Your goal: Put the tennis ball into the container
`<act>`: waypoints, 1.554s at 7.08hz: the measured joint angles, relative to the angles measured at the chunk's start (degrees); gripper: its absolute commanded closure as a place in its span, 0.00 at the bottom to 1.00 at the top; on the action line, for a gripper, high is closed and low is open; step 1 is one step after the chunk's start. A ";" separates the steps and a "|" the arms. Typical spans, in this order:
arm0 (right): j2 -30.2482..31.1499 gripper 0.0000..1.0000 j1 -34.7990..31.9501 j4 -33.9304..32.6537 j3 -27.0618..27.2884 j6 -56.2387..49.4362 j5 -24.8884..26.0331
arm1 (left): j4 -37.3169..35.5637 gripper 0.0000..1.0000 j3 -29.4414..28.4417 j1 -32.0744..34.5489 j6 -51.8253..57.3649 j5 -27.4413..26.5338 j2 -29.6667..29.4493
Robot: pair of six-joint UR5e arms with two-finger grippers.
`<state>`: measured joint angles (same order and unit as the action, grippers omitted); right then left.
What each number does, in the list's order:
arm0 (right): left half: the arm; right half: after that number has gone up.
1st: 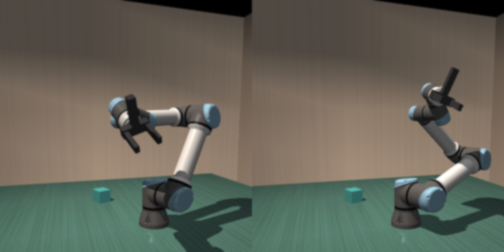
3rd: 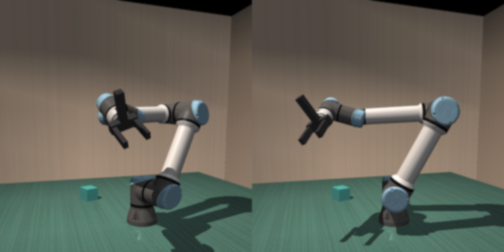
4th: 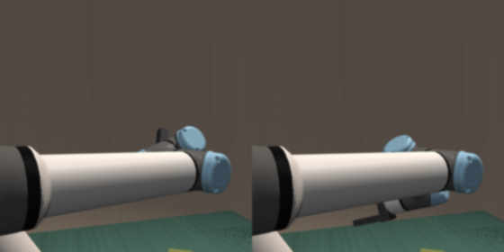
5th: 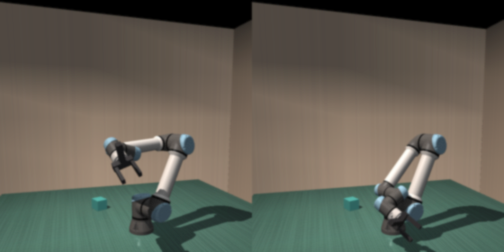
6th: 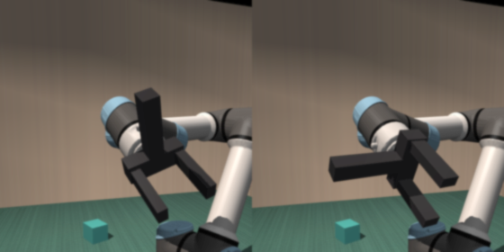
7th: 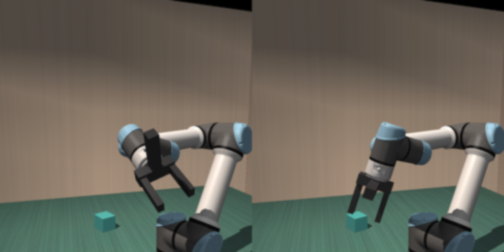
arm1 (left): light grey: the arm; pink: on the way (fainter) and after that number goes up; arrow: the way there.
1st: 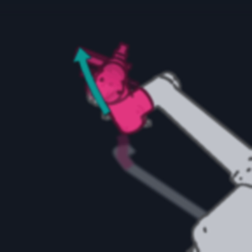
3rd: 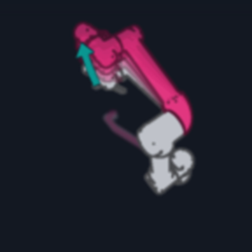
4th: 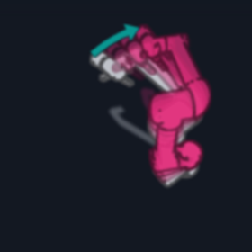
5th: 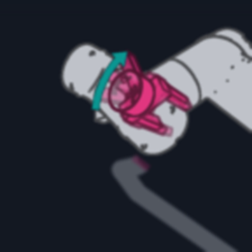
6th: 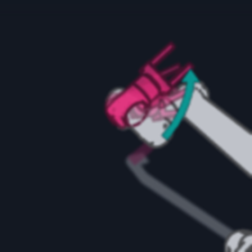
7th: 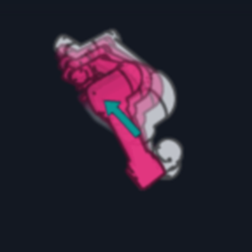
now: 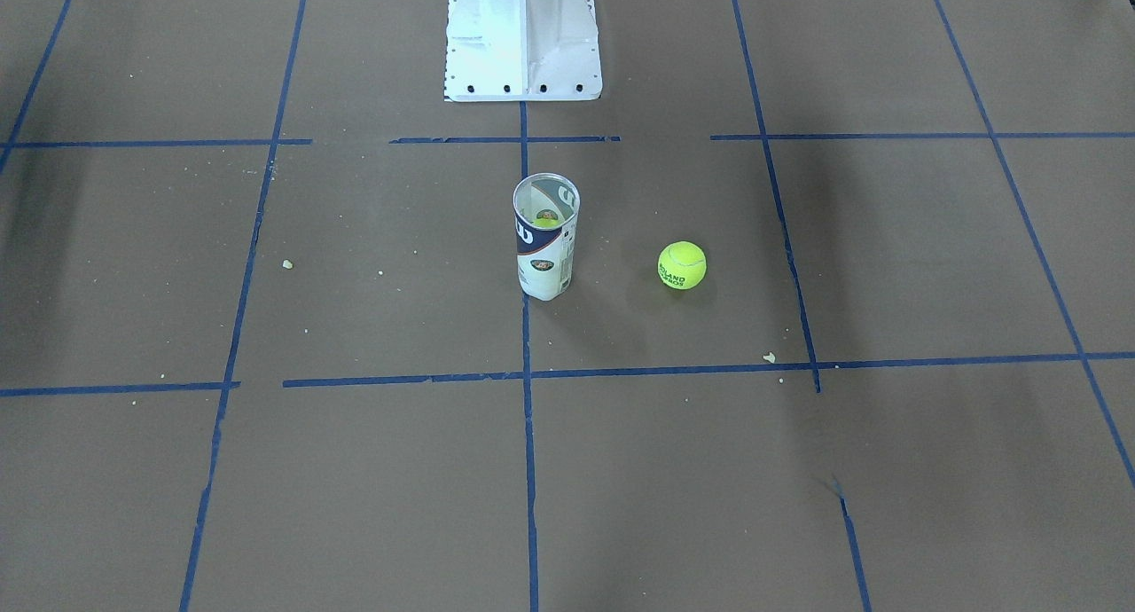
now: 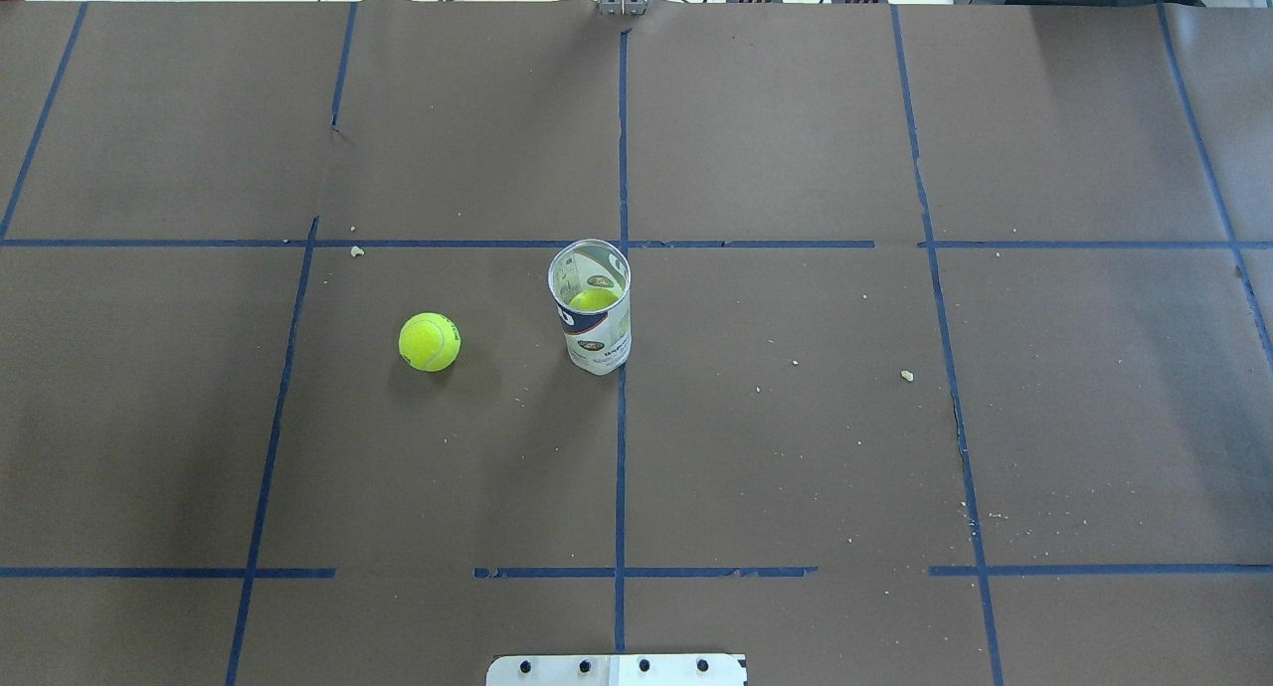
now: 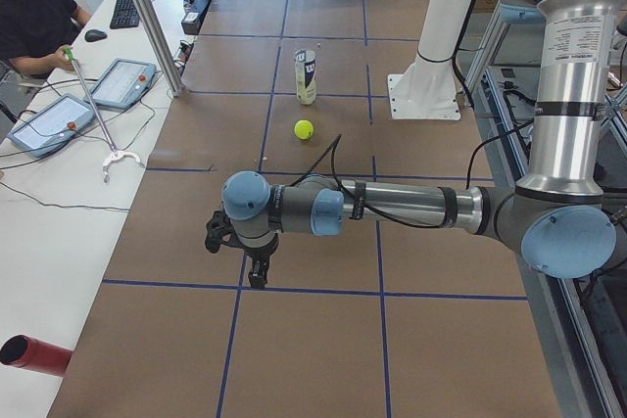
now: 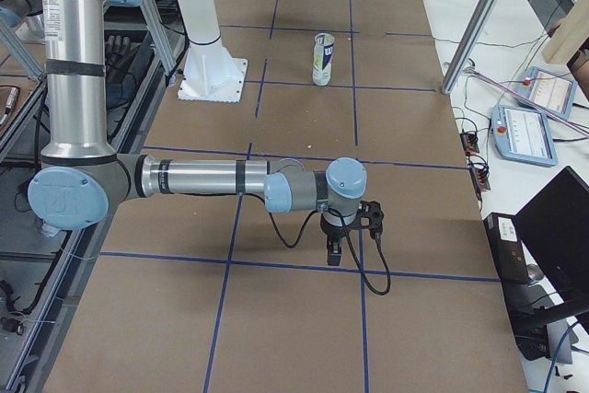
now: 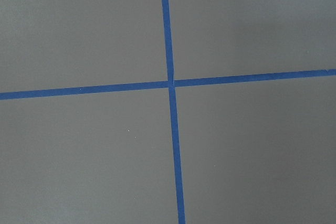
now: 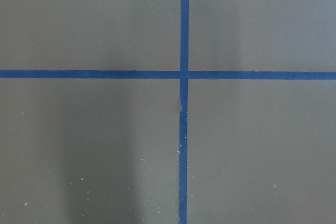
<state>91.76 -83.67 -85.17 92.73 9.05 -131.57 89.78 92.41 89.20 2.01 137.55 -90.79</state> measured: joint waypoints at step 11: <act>0.00 0.00 0.00 0.00 0.00 0.00 0.00 | -3.07 0.00 25.47 -19.67 -37.77 -0.75 -8.40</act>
<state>91.76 -83.67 -85.17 92.72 9.05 -131.57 86.71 117.88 69.53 -35.77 136.80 -99.19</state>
